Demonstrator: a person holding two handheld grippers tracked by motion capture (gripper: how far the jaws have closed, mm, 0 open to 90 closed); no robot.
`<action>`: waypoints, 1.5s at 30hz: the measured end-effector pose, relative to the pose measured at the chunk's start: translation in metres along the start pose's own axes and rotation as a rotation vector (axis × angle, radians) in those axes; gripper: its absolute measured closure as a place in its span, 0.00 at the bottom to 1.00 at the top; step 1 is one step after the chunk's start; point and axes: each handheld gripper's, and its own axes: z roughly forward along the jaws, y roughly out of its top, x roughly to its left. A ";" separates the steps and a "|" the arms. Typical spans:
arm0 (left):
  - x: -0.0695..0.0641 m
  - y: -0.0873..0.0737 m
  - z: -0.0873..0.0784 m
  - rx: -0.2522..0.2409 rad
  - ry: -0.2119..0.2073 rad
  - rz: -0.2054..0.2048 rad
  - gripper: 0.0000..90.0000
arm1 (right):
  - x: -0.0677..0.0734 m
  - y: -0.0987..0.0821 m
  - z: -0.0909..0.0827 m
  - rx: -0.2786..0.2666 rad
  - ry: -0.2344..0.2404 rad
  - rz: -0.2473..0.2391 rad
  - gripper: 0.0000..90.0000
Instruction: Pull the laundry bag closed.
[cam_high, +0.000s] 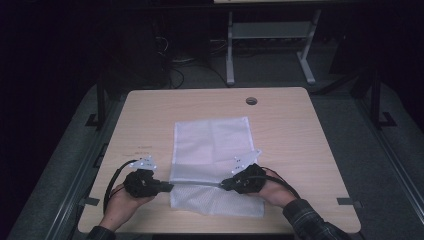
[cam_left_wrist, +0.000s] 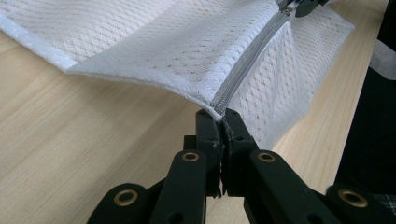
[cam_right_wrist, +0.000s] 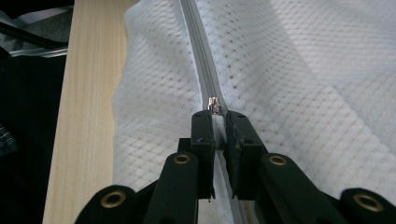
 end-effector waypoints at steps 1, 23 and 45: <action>0.000 0.000 0.000 0.002 0.002 0.002 0.97 | 0.000 -0.001 -0.001 -0.001 -0.001 0.004 0.91; 0.000 0.000 0.000 0.001 0.002 0.000 0.97 | -0.004 -0.015 -0.015 0.012 -0.021 0.029 0.91; 0.001 -0.001 -0.001 0.005 0.010 -0.005 0.97 | -0.006 -0.026 -0.025 0.016 -0.030 0.053 0.91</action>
